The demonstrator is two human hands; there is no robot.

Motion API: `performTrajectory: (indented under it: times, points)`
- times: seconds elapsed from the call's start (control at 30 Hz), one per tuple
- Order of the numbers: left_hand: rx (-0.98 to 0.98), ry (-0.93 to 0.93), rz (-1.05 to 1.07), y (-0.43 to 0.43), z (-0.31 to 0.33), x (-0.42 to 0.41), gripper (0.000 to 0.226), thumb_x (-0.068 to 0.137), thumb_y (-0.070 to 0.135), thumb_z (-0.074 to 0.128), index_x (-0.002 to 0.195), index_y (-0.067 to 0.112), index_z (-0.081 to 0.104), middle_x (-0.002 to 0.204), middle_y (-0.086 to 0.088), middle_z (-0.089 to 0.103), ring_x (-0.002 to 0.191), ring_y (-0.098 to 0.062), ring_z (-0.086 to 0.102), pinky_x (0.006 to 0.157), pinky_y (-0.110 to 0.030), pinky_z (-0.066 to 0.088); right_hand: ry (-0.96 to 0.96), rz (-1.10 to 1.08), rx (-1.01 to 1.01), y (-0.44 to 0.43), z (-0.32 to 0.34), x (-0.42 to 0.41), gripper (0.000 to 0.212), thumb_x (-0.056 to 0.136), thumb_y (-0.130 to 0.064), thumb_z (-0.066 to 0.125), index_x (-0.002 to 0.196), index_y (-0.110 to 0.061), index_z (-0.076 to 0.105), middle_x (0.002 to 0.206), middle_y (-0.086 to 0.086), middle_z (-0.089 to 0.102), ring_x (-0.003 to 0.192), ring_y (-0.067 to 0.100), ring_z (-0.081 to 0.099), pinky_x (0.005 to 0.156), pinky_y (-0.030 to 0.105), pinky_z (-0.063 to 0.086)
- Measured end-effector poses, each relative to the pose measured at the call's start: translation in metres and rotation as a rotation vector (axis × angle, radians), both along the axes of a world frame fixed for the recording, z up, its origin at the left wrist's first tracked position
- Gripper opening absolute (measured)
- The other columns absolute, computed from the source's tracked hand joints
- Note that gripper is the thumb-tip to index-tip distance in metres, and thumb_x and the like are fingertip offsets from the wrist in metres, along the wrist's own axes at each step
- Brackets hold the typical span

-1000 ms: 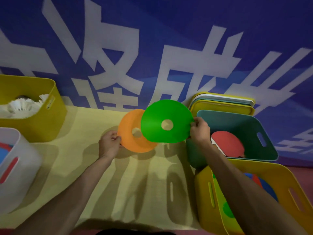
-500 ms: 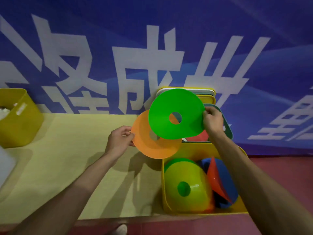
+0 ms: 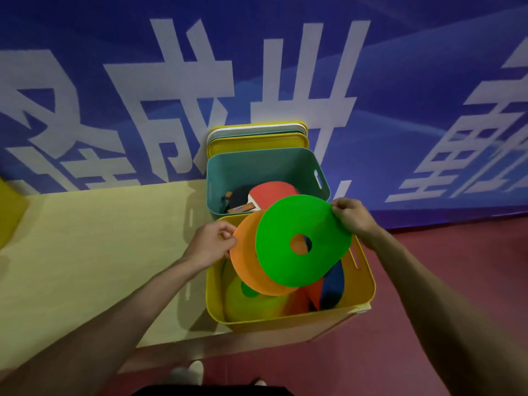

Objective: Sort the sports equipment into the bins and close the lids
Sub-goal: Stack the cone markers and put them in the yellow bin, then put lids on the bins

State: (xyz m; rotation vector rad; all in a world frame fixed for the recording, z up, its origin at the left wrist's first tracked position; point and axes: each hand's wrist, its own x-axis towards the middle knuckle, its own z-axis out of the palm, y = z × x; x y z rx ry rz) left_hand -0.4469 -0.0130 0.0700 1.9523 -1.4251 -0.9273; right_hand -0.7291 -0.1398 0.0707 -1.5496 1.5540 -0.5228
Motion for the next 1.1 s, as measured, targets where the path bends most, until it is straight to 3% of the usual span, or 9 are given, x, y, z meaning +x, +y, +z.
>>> performTrajectory:
  times: [0.1,0.17,0.27,0.4,0.53,0.6,0.67,0.8,1.1]
  points:
    - [0.018,-0.053,-0.033,-0.004,-0.007,-0.007,0.013,0.088,0.01,0.061,0.098,0.014,0.068,0.082,-0.004,0.067,0.053,-0.004,0.063,0.05,-0.011,0.048,0.086,0.12,0.019,0.005,-0.002,0.001,0.022,0.099,-0.01,0.041,0.089,-0.011,0.06,0.076,0.003,0.054,0.076,0.02,0.049,0.065,0.031,0.037]
    - [0.052,-0.067,-0.069,-0.006,-0.011,-0.013,0.015,0.088,0.008,0.06,0.101,0.011,0.068,0.08,-0.003,0.067,0.047,0.001,0.061,0.048,-0.008,0.046,0.14,0.179,0.022,0.007,-0.002,0.002,0.02,0.1,-0.013,0.04,0.098,-0.009,0.06,0.08,0.004,0.055,0.078,0.021,0.05,0.064,0.03,0.039]
    - [0.145,-0.081,-0.178,-0.008,-0.019,-0.022,0.019,0.091,0.008,0.057,0.106,0.009,0.068,0.083,-0.006,0.07,0.061,-0.008,0.068,0.062,-0.019,0.056,0.213,0.241,0.021,0.007,-0.001,0.001,0.024,0.101,-0.014,0.04,0.109,-0.006,0.061,0.097,0.012,0.059,0.084,0.022,0.054,0.068,0.031,0.043]
    - [0.248,-0.2,-0.326,-0.011,-0.021,-0.029,0.02,0.093,0.012,0.054,0.103,0.012,0.071,0.088,-0.005,0.074,0.071,-0.013,0.07,0.077,-0.032,0.057,0.352,0.298,0.01,0.008,0.0,-0.004,0.028,0.1,-0.014,0.043,0.119,-0.007,0.062,0.106,0.006,0.056,0.094,0.02,0.054,0.075,0.028,0.043]
    - [0.214,-0.368,-0.326,-0.01,-0.016,-0.026,0.017,0.088,0.018,0.057,0.096,0.017,0.072,0.1,-0.003,0.072,0.088,-0.019,0.066,0.082,-0.035,0.053,0.488,0.379,0.104,0.011,-0.009,-0.003,0.029,0.094,-0.009,0.045,0.109,-0.008,0.07,0.104,0.012,0.068,0.085,0.026,0.067,0.074,0.033,0.057]
    - [0.157,-0.391,-0.293,-0.01,-0.012,-0.024,0.027,0.088,0.018,0.058,0.113,0.015,0.066,0.118,-0.007,0.066,0.107,-0.022,0.061,0.092,-0.033,0.048,0.589,0.431,0.134,0.012,-0.015,0.004,0.026,0.089,-0.011,0.049,0.102,-0.009,0.072,0.099,0.014,0.07,0.079,0.028,0.068,0.071,0.035,0.059]
    - [0.1,-0.356,-0.272,-0.011,-0.004,-0.022,0.039,0.089,0.018,0.06,0.127,0.014,0.058,0.127,-0.007,0.058,0.106,-0.019,0.06,0.093,-0.03,0.045,0.714,0.471,0.084,0.013,-0.021,0.013,0.021,0.085,-0.018,0.056,0.098,-0.01,0.07,0.099,0.012,0.068,0.084,0.029,0.065,0.074,0.035,0.055]
    - [-0.035,-0.164,-0.23,-0.015,0.019,-0.018,0.032,0.089,0.016,0.061,0.12,0.019,0.063,0.122,0.001,0.059,0.094,-0.01,0.059,0.081,-0.019,0.043,0.822,0.419,-0.109,0.014,-0.015,0.028,0.015,0.086,-0.023,0.063,0.094,-0.012,0.067,0.096,0.007,0.067,0.086,0.028,0.063,0.067,0.033,0.046]
    - [-0.078,-0.039,-0.132,-0.027,0.046,0.021,0.024,0.094,0.017,0.055,0.116,0.018,0.065,0.106,0.005,0.061,0.096,-0.009,0.057,0.07,-0.009,0.04,0.668,0.376,-0.34,0.005,0.006,0.073,0.026,0.088,-0.011,0.043,0.098,-0.008,0.067,0.097,0.015,0.069,0.08,0.033,0.063,0.067,0.034,0.046]
